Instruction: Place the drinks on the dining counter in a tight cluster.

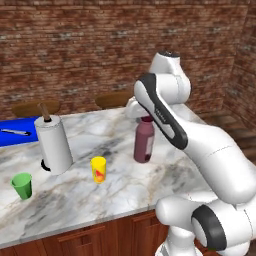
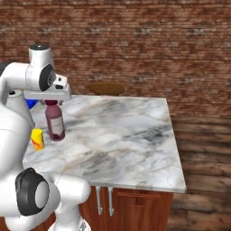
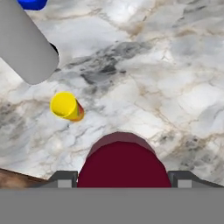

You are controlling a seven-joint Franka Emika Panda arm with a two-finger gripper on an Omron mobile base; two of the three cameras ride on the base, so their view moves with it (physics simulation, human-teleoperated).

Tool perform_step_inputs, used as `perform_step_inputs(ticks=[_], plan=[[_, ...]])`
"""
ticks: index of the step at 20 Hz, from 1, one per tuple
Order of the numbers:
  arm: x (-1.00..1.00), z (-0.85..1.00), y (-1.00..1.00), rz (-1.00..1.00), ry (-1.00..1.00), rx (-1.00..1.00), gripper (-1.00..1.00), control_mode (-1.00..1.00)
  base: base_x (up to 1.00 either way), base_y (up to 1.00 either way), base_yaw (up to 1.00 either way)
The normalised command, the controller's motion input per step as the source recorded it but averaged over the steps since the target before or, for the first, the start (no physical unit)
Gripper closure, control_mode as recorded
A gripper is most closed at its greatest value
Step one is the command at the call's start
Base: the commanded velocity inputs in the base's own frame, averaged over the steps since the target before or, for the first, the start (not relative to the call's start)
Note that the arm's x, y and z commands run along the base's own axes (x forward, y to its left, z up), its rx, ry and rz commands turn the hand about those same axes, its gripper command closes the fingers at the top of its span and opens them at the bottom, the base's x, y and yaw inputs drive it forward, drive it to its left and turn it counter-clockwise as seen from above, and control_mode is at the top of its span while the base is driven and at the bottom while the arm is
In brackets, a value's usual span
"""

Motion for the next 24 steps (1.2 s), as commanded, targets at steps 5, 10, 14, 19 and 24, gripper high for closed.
perform_step_inputs(ticks=[5, 10, 14, 19, 24], plan=[[0.11, -0.31, 0.01, 0.00, 0.13, 0.03, 1.00, -1.00, 0.00, 0.00, 0.00], [0.01, -0.71, 0.14, 0.00, 0.01, 0.03, 1.00, -1.00, 0.00, 0.00, 0.00], [0.23, -0.54, 0.20, 0.00, -0.03, 0.00, 1.00, -1.00, 0.00, 0.00, 0.00], [0.50, -0.06, 0.00, 0.00, -0.03, 0.00, 1.00, -1.00, 0.00, 0.00, 0.00], [0.52, 0.00, 0.06, -0.03, 0.00, 0.00, 1.00, -1.00, 0.00, 0.00, 0.00]])
